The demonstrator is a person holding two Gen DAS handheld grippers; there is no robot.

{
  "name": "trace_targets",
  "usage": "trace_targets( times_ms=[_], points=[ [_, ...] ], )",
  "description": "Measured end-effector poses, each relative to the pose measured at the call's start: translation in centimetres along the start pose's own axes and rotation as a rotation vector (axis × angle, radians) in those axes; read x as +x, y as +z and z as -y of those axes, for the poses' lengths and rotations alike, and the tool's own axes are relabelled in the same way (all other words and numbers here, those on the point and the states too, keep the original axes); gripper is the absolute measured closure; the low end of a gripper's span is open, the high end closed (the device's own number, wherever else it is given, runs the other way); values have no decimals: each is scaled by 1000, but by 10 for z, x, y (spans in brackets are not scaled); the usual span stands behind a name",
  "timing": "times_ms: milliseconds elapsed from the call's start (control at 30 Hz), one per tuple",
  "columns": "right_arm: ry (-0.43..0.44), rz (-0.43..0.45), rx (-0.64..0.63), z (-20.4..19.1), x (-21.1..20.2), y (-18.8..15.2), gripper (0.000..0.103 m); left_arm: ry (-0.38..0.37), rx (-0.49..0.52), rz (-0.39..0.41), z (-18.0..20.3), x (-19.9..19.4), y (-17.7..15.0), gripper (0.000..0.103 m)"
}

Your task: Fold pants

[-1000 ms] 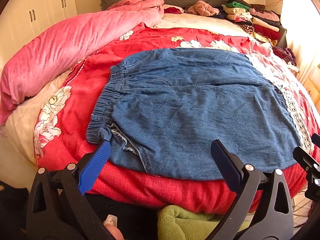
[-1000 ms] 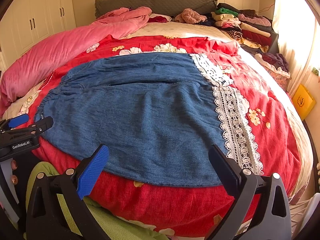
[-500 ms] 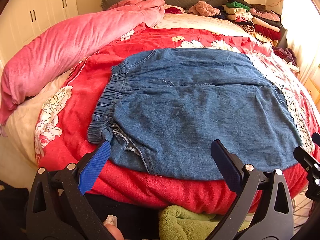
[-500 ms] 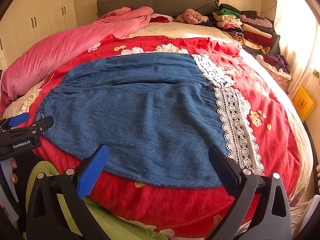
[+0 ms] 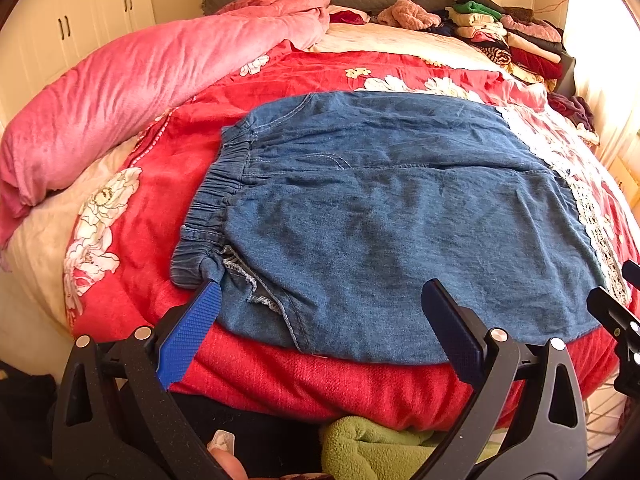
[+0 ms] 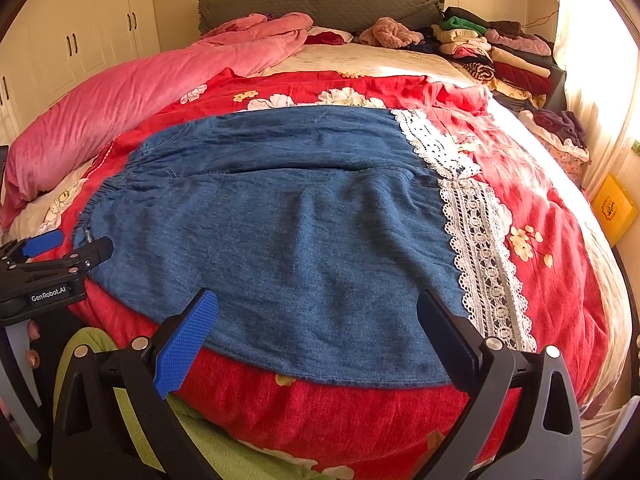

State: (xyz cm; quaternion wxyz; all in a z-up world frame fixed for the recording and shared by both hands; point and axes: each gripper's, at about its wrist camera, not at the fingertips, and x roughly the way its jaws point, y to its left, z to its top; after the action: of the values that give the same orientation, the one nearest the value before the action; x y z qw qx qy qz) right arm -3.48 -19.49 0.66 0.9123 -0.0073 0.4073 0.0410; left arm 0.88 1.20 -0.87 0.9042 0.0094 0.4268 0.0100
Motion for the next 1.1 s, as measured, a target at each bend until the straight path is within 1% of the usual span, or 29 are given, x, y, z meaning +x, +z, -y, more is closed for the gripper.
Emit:
trace_targets(
  times_ms=[200,400,533,667,733,800,867,900,933,1000,1100],
  points=[
    [19,20,-27,-1,9,22,4,-1,-11,0,-6,5,7,9],
    [38,32,-78,-6,26,58,4,-8,-38,-38,-22,22,30,9],
    [93,15,-95,-9,49,92,4,-9,-57,-75,-37,39,50,9],
    [115,20,-143,-18,73,123,4,-1,-66,-98,-55,56,72,9],
    [154,-1,-146,-21,88,139,4,-24,-71,-115,-65,67,83,9],
    [157,1,-179,-27,100,153,4,-27,-82,-126,-76,78,95,9],
    [162,8,-237,-35,112,168,4,-9,-77,-124,-84,86,104,9],
    [170,10,-258,-39,118,176,4,12,-68,-119,-88,91,108,9],
    [178,5,-280,-44,127,184,4,35,-56,-113,-92,98,114,9],
    [201,-4,-310,-52,140,195,4,56,-48,-111,-98,108,122,9],
    [245,-38,-349,-67,165,211,4,58,-47,-118,-108,124,133,9]
  ],
)
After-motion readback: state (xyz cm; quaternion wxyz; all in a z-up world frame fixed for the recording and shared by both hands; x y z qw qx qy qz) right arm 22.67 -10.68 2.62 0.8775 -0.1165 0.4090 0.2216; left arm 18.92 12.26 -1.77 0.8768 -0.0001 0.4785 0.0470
